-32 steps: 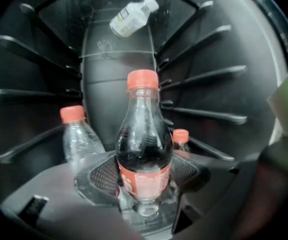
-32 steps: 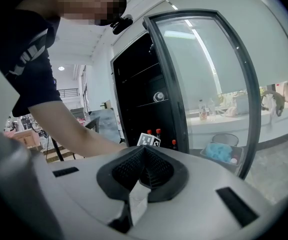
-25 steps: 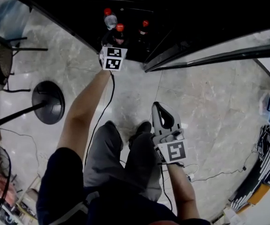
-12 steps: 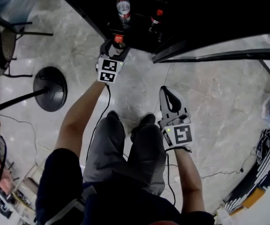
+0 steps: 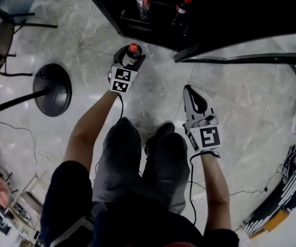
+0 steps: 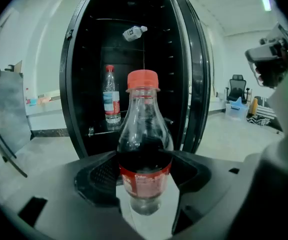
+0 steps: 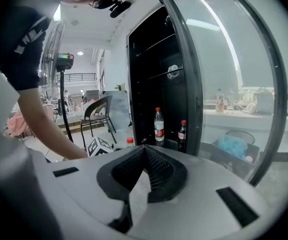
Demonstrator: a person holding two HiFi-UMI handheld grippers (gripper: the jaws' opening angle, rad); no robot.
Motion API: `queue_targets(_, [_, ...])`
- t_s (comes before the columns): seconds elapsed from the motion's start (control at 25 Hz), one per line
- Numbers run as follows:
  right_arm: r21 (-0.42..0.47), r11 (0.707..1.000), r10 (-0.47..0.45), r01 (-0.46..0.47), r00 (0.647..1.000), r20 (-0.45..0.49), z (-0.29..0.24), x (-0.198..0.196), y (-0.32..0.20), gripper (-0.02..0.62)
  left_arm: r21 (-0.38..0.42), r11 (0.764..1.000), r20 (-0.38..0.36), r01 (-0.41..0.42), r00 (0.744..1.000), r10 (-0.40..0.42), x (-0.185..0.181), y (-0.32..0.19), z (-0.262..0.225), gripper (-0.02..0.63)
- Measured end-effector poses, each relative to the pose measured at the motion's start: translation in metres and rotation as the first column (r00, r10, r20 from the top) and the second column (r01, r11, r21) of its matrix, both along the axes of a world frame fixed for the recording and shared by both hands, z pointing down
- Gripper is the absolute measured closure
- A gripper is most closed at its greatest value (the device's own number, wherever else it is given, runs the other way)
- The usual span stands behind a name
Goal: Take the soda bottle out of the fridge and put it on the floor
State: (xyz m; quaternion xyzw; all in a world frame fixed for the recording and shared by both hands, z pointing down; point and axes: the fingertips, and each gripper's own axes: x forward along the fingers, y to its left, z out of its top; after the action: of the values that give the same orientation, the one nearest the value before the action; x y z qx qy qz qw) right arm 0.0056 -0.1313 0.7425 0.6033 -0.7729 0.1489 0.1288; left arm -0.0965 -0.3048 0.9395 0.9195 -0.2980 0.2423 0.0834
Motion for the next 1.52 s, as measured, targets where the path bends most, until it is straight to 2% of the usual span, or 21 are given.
queue_targets(0.4, [0.012, 0.999, -0.048, 0.048, 0.998, -0.047, 0.054, 0.006, -0.011, 0.577, -0.027, 1.000, 0.017, 0.003, 1.000, -0.002, -0.016, 0.017, 0.082, 0.288])
queue_targets(0.6, [0.072, 0.995, -0.069, 0.074, 0.996, -0.063, 0.077, 0.004, -0.023, 0.577, -0.029, 1.000, 0.010, -0.003, 1.000, 0.004, -0.016, 0.020, 0.107, 0.288])
queue_targets(0.8, [0.066, 0.993, -0.094, 0.099, 0.993, -0.076, 0.106, 0.003, -0.031, 0.577, -0.026, 1.000, 0.007, -0.016, 1.000, 0.016, -0.012, 0.019, 0.129, 0.288])
queue_targets(1.12, [0.055, 0.990, -0.124, 0.130, 0.988, -0.097, 0.143, -0.002, -0.040, 0.576, -0.021, 1.000, 0.009, -0.015, 1.000, 0.016, -0.012, 0.019, 0.156, 0.288])
queue_targets(1.32, [0.085, 0.986, -0.136, 0.145, 0.985, -0.102, 0.156, -0.008, -0.048, 0.576, 0.009, 1.000, -0.006, -0.024, 1.000, 0.024, -0.008, 0.017, 0.156, 0.288])
queue_targets(1.52, [0.059, 0.985, -0.156, 0.164, 0.981, -0.111, 0.165, -0.014, -0.045, 0.577, 0.036, 0.999, -0.017, -0.018, 1.000, 0.018, -0.013, 0.024, 0.157, 0.288])
